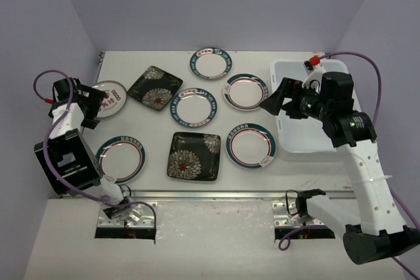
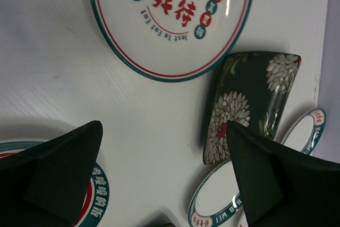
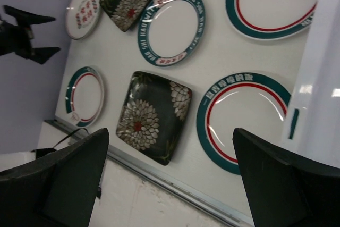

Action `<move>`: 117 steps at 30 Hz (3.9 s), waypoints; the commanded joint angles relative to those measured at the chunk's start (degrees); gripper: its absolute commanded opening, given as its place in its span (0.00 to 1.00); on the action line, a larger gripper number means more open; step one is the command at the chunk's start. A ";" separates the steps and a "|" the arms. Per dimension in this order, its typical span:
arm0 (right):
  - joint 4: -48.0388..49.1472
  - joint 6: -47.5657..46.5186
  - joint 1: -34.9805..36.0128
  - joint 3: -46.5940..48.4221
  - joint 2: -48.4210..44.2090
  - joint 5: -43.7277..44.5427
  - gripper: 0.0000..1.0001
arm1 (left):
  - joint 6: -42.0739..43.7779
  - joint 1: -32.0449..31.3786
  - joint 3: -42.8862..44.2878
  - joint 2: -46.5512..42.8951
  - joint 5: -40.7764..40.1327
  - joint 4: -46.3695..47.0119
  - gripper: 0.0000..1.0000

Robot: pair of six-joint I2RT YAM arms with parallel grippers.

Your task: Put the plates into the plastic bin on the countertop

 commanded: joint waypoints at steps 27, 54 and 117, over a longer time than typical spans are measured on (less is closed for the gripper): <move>11.78 7.39 -0.02 -4.65 -2.87 -12.88 0.99 | -6.24 3.33 5.88 22.50 -1.70 7.51 0.91; 12.12 7.08 -0.07 -4.47 -1.51 -12.06 0.99 | -13.78 -22.55 11.85 24.46 -4.90 5.15 1.00; 0.95 -6.31 -0.51 25.60 30.70 -10.23 0.95 | -10.06 -33.52 4.81 -2.34 46.20 31.23 0.00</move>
